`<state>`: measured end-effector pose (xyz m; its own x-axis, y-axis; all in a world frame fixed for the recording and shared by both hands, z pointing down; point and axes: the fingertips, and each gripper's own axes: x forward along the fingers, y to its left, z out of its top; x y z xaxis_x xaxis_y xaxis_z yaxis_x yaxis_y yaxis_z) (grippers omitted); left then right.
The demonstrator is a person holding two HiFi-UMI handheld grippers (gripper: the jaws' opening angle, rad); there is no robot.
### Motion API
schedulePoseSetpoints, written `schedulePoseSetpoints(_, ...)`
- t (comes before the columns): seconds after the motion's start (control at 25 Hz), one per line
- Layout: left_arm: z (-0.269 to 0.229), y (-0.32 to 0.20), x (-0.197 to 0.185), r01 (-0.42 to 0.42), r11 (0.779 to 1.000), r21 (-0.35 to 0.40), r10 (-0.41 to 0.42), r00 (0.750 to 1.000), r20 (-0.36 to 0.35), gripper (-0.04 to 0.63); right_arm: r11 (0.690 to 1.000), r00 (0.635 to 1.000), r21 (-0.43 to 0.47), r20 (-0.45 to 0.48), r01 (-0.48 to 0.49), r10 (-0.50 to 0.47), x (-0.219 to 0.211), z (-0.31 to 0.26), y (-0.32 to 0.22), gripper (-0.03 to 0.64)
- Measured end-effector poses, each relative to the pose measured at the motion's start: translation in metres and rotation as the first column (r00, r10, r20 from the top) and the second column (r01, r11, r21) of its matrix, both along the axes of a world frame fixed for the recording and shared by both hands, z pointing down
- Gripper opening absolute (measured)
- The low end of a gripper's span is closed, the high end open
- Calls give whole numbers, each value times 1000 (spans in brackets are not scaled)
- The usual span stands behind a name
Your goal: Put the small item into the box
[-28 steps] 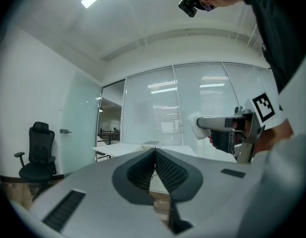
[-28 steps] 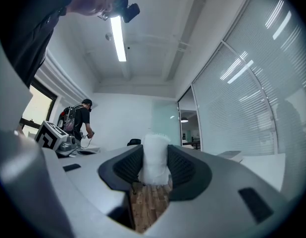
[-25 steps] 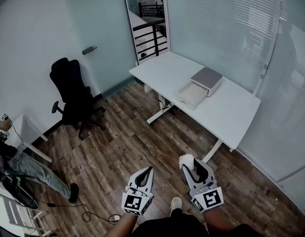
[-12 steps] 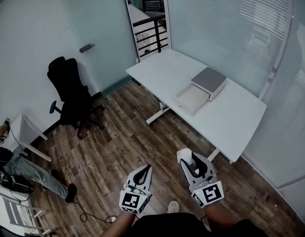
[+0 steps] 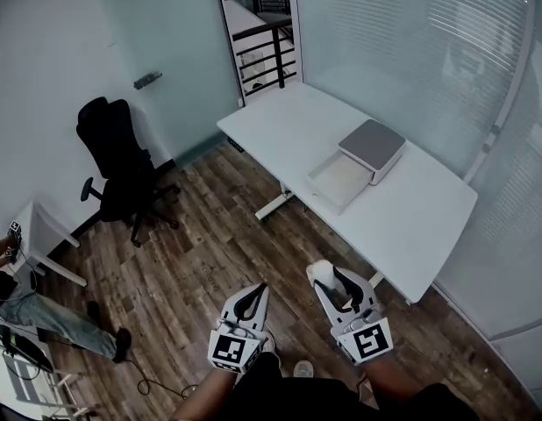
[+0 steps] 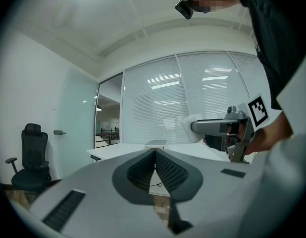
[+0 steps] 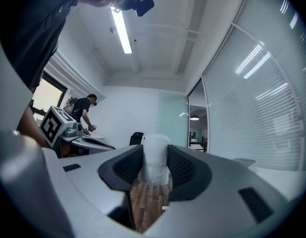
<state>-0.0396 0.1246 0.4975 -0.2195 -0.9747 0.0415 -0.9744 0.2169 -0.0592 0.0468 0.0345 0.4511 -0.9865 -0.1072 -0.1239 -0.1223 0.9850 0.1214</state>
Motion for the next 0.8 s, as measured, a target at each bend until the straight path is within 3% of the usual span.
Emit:
schedulePoseSetpoints(0.36,-4,-56,-53,-72,997,21,72,997,-8,12,998,998,-1,-7,-63,63,-52,-5,-44,161)
schedulePoseSetpoints(0.64,-15,-96,-116,-148,989,15,147,988,42,14,987,993,-114,14,-112,114,-114,-12,-86,161)
schedulePoseSetpoints(0.8,-22,-119,-142,-196,980,33,194,979,60,14,980,988,-128,3,-153,154,-139,-8,-104,161)
